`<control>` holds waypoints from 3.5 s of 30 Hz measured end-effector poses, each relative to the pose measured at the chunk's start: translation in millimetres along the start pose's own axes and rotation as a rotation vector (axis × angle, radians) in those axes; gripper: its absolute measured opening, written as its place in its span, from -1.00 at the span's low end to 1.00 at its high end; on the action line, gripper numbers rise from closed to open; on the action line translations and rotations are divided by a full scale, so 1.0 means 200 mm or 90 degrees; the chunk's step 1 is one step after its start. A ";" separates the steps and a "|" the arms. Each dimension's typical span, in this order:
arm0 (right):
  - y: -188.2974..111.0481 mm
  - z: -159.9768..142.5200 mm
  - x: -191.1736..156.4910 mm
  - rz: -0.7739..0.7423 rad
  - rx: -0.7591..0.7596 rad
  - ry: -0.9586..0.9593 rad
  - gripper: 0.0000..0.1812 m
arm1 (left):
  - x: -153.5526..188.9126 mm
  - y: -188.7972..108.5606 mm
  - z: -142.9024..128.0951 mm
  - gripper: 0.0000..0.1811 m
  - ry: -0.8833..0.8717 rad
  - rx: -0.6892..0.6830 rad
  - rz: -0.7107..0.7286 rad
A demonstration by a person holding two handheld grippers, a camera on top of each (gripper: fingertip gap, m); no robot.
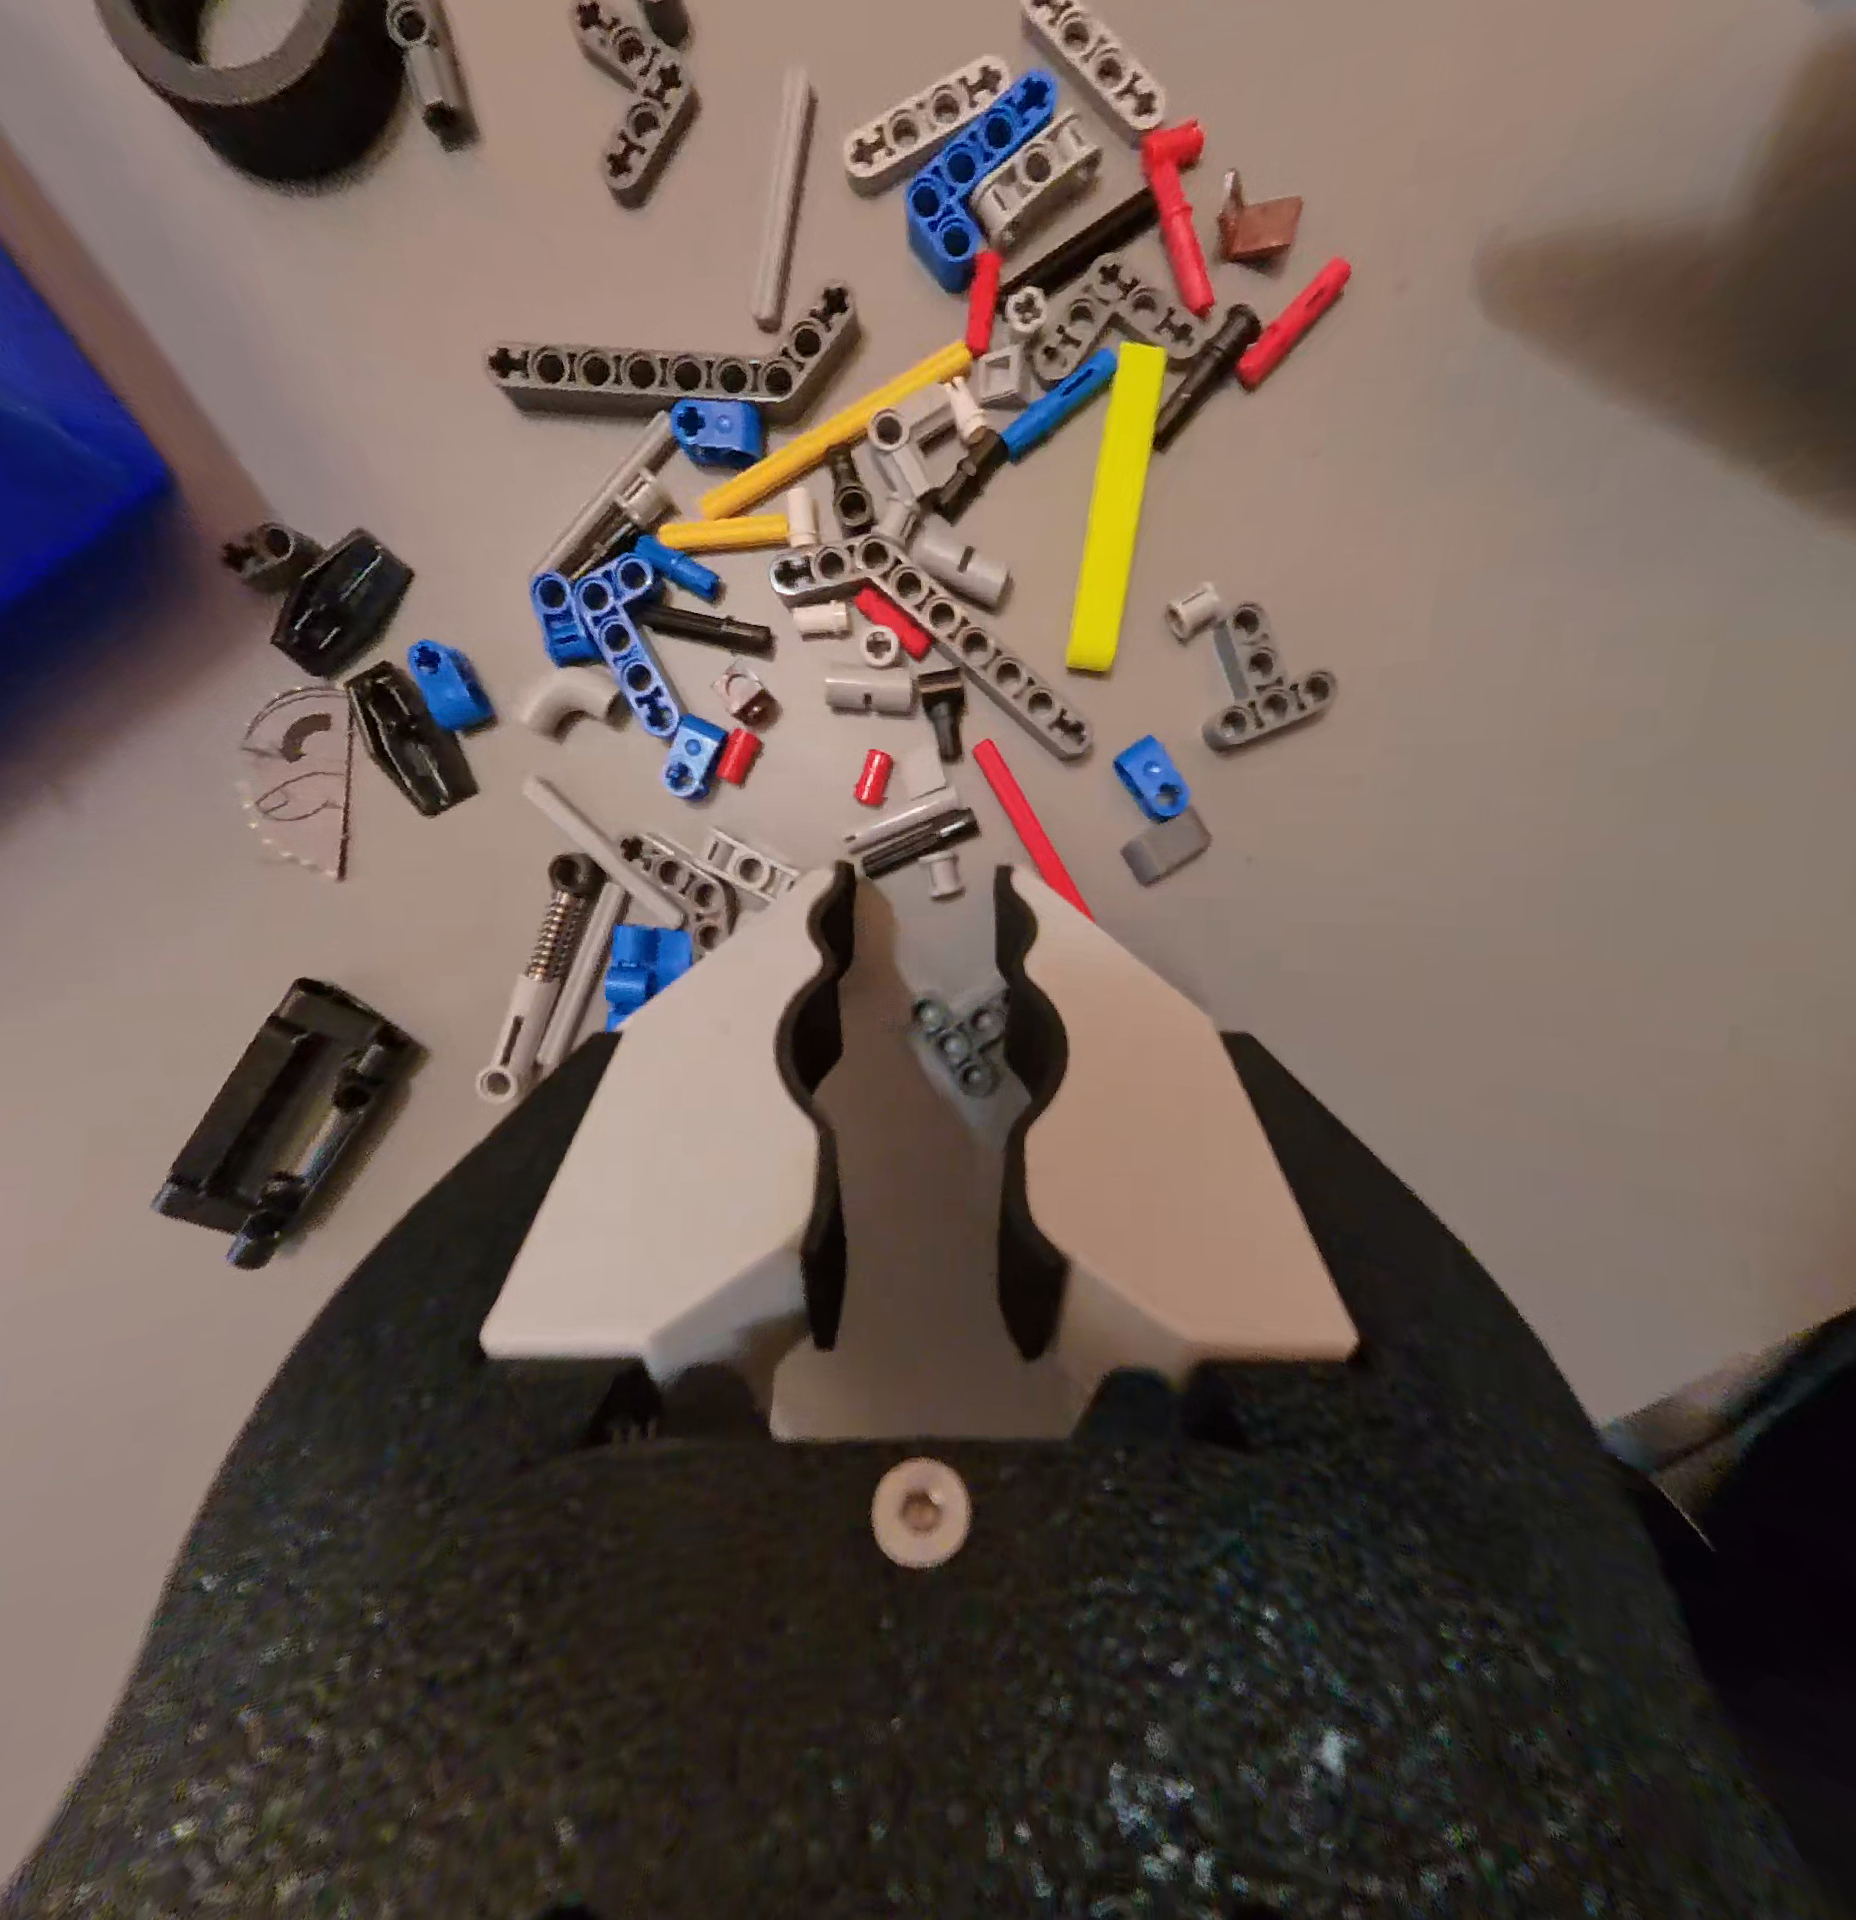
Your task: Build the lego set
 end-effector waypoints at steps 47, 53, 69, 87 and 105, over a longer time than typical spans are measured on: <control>-1.06 -0.20 -0.30 -0.017 -0.179 0.261 -0.64 | 1.25 -0.03 0.53 -0.77 0.333 0.228 -0.348; -1.23 -0.31 -0.31 -0.041 -0.166 0.315 -0.65 | 1.40 0.00 0.54 -0.76 0.326 0.209 -0.342; -1.07 -0.31 -0.38 0.033 -0.225 0.321 -0.69 | 0.99 -0.11 0.58 -0.66 0.232 0.280 -0.286; -0.93 -0.33 -0.35 0.043 -0.321 0.369 -0.96 | 0.14 -0.18 0.41 -0.76 -0.056 0.328 -0.074; -0.98 -0.37 -0.34 0.095 -0.287 0.330 -0.96 | -0.09 -0.22 0.34 -0.80 -0.187 0.353 0.024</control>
Point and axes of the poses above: each gripper's, where its closed fingertips meet, y out along the fingers, z out of its top, x = y × z across the jaws, the point moved 5 cm from there along -y, back along the fingers, and after that the axes turned 13 degrees about z, right-handed, at the moved point
